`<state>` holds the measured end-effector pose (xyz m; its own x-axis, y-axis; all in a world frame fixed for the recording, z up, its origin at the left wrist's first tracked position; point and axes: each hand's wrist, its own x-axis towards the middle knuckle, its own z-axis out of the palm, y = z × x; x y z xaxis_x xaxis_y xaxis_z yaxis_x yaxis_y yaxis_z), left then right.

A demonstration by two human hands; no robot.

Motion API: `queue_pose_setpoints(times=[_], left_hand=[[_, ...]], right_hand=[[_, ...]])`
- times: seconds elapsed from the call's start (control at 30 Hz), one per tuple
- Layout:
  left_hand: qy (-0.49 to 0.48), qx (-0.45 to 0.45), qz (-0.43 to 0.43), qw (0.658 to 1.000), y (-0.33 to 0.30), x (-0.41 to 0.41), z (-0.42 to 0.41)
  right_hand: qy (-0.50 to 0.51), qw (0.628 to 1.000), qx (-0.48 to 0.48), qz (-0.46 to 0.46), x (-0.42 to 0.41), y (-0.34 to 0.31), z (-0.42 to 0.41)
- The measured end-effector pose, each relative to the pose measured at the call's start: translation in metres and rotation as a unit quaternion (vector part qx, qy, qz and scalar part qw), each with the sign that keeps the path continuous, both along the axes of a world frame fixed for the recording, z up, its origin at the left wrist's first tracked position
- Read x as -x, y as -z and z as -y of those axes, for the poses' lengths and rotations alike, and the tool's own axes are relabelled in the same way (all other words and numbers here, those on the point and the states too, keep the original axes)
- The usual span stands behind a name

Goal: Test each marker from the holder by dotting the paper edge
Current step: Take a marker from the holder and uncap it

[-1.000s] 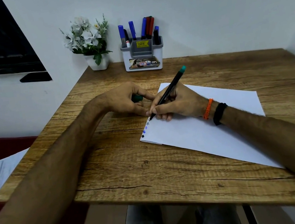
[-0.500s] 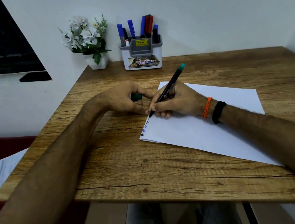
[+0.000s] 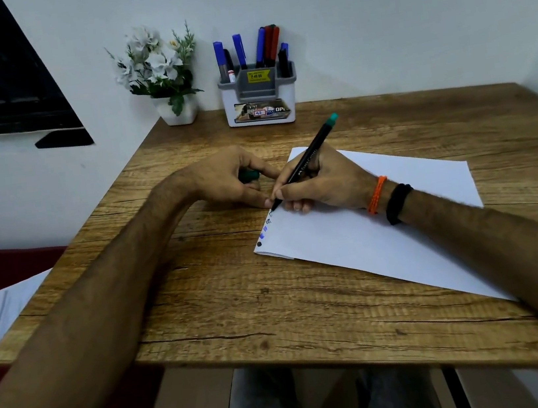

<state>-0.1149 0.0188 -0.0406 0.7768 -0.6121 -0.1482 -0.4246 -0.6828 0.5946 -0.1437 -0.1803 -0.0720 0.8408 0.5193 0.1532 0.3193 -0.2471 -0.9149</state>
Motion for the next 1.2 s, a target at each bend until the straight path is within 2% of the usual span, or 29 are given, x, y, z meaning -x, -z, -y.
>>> queue_pose_setpoints(times=[0.4, 0.53, 0.63, 0.8, 1.2], left_hand=[[-0.002, 0.007, -0.004, 1.000, 0.0036, -0.0044, -0.0019], [-0.001, 0.006, -0.002, 1.000, 0.0041, -0.0056, -0.0026], [0.003, 0.012, -0.010, 1.000, 0.0045, -0.0055, -0.0026], [0.007, -0.001, 0.011, 1.000, 0.0006, -0.0004, 0.0001], [0.007, 0.016, -0.019, 1.000, 0.0043, -0.0053, -0.0035]], right_hand=[[-0.019, 1.000, 0.006, 0.003, -0.0025, 0.0024, 0.0012], [0.004, 1.000, -0.005, 0.008, -0.0023, 0.0028, -0.0001], [-0.020, 1.000, 0.000, 0.007, -0.0012, 0.0015, 0.0003], [0.002, 1.000, -0.008, 0.007, -0.0003, 0.0015, -0.0010], [-0.009, 1.000, 0.000, 0.008, -0.0015, 0.0014, -0.0007]])
